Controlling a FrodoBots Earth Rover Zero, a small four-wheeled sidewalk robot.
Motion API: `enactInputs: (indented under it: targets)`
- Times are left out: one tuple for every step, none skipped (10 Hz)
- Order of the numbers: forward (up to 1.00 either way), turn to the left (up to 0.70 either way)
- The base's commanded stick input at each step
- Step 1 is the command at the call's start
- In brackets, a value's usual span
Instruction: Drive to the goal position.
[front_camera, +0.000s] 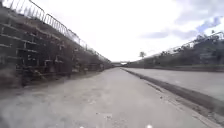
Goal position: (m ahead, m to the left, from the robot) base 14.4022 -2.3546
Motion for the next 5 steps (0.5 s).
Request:
enactInputs:
  targets:
    - [1.00,0.00]
    - [1.00,0.00]
    - [1.00,0.00]
    - [1.00,0.00]
    - [1.00,0.00]
